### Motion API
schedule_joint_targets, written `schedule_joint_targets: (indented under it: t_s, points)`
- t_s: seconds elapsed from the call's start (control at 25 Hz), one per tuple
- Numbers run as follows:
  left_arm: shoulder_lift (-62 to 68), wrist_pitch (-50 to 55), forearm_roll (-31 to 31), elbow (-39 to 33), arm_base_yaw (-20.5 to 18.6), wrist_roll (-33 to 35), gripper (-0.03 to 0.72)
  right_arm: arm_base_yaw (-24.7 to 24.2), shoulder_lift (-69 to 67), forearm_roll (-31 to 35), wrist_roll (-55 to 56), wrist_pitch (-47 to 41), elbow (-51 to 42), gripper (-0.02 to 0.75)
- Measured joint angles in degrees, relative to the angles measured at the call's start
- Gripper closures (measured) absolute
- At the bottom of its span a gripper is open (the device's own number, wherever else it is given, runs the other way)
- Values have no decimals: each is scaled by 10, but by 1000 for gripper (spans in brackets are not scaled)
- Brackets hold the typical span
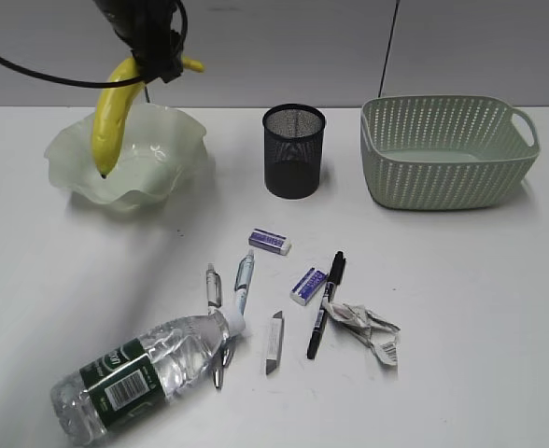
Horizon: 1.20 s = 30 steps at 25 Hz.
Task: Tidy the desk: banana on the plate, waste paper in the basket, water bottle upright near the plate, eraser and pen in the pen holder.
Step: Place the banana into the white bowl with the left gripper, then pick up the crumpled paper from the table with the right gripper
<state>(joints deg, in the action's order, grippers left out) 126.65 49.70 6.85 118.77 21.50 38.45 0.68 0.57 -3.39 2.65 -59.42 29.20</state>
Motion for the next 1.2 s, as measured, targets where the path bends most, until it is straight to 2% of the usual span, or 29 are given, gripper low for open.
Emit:
schedule_joint_targets:
  t_s: [0.16, 0.4, 0.6, 0.68, 0.96, 1.2]
  points:
    - [37, -32, -29, 0, -32, -5, 379, 0, 0, 0, 0, 0, 0, 281]
    - [66, -52, -30, 0, -42, -70, 375, 0, 0, 0, 0, 0, 0, 281]
    - [66, -67, -29, 0, -42, -81, 201, 0, 0, 0, 0, 0, 0, 281]
    - [66, -67, -27, 0, -42, -81, 169, 0, 0, 0, 0, 0, 0, 281]
    - [17, -42, -17, 0, -42, -109, 151, 0, 0, 0, 0, 0, 0, 281]
    - [-76, 67, -6, 0, -50, -224, 160, 0, 0, 0, 0, 0, 0, 281]
